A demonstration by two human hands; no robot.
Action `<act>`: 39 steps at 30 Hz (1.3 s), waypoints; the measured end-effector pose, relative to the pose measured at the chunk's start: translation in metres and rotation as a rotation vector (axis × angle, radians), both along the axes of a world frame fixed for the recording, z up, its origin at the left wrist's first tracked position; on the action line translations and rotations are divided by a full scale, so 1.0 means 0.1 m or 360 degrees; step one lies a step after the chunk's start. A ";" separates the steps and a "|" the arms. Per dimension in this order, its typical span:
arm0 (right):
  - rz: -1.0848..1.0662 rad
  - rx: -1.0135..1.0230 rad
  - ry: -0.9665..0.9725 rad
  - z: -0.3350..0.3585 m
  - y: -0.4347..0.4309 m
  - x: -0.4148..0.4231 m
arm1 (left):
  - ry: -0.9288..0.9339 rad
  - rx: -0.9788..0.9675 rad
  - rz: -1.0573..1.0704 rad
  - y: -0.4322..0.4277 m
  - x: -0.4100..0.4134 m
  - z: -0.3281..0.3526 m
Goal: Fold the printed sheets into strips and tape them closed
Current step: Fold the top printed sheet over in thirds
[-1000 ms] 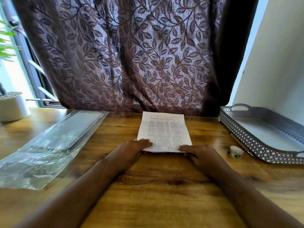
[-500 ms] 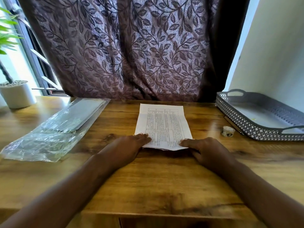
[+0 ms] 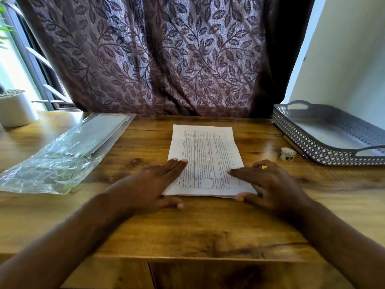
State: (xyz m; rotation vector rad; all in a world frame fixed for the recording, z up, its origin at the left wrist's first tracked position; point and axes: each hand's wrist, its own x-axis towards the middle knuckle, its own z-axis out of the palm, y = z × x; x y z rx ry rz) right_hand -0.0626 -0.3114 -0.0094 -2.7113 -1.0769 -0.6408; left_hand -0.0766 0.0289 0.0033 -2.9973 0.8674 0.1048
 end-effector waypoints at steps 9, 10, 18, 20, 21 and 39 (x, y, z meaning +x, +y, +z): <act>-0.0291 0.0677 0.0280 0.02 0.17 0.44 | -0.0404 -0.1053 0.0491 0.07 0.76 -0.09; -0.0393 0.0739 0.0325 0.02 0.19 0.53 | -0.0427 -0.1107 0.0604 0.07 0.87 -0.11; -0.0850 0.0797 0.0548 -0.08 0.34 1.44 | -0.0280 -0.1311 0.0998 -0.02 1.55 -0.14; -0.0920 0.0743 0.0572 -0.07 0.38 1.60 | -0.0223 -0.1305 0.1030 -0.07 1.67 -0.13; -0.0944 0.0695 0.0572 -0.07 0.40 1.65 | -0.0195 -0.1285 0.1046 -0.09 1.71 -0.13; -0.0778 0.1130 0.0511 -0.04 0.37 1.86 | -0.0375 -0.1261 0.0953 -0.12 1.76 -0.14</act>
